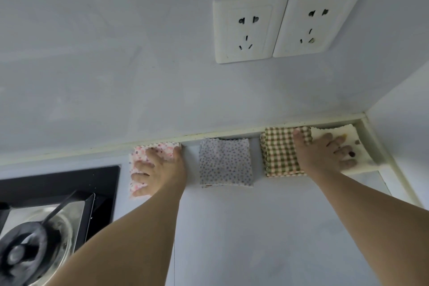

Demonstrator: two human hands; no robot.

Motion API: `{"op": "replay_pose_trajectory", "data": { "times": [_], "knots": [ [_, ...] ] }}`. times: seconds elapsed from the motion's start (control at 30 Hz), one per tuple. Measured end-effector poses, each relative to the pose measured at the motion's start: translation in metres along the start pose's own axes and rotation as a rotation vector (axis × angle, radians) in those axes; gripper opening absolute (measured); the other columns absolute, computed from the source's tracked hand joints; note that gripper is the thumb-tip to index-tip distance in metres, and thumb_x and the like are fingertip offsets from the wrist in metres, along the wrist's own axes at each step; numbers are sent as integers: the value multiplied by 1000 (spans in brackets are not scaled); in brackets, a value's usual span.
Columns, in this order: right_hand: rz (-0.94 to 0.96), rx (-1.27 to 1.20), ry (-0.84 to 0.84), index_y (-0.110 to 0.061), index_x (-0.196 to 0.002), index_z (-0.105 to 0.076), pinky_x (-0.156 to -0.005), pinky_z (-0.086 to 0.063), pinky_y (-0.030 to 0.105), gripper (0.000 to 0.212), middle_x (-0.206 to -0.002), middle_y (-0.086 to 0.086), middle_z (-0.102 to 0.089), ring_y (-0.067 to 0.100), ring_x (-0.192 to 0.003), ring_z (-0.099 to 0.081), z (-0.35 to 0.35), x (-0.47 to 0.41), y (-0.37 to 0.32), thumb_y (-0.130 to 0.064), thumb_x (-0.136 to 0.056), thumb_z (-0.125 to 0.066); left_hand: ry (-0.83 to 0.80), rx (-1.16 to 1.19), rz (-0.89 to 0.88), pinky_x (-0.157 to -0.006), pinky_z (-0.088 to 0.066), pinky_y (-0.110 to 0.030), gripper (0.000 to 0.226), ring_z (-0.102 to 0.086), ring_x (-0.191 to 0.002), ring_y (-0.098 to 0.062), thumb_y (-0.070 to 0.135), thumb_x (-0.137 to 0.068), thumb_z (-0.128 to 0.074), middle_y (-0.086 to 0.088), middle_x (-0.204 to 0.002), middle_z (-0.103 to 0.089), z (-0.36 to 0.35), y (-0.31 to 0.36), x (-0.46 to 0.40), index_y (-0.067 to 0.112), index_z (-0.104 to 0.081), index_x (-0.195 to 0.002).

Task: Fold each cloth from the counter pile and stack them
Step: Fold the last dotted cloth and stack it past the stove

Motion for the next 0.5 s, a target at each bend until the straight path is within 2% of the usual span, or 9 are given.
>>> {"op": "replay_pose_trajectory", "data": {
  "times": [0.17,0.3,0.4,0.5],
  "knots": [
    [31,11,-2,-6,-152,0,-113,8,61,110,-159,18,10,41,-144,8,-10,12,-9,-85,-76,-6,-17,-9,-13,-107,-9,-70,79,-12,-141,-38,80,-79,-19,-10,-156,-16,-4,6,11,35,-21,-144],
    [58,23,-1,-5,-151,0,-113,7,61,108,-159,19,8,42,-144,7,-13,22,-17,-84,-78,-6,-81,25,-18,-107,-7,-71,93,-5,-142,-39,88,-71,-13,-10,-159,-10,-10,18,29,34,-18,-147],
    [76,33,-1,-5,-152,-1,-113,6,62,107,-159,19,8,43,-144,7,-15,27,-21,-83,-79,-7,-146,28,-2,-107,-1,-72,115,5,-145,-39,98,-58,-9,-10,-162,2,-15,25,42,33,-5,-153],
    [86,44,2,-5,-151,-2,-113,6,62,105,-159,19,7,43,-144,6,-17,31,-24,-82,-80,-9,-191,-9,-33,-108,2,-72,122,11,-145,-40,100,-57,-12,-11,-161,12,-20,28,54,29,8,-154]
  ]
}}
Point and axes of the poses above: each hand's wrist, its own x-axis away from the middle knuckle, its own z-axis out of the back of the hand, y = z × x, the point moved 7 cm from there along -x, towards the middle knuckle
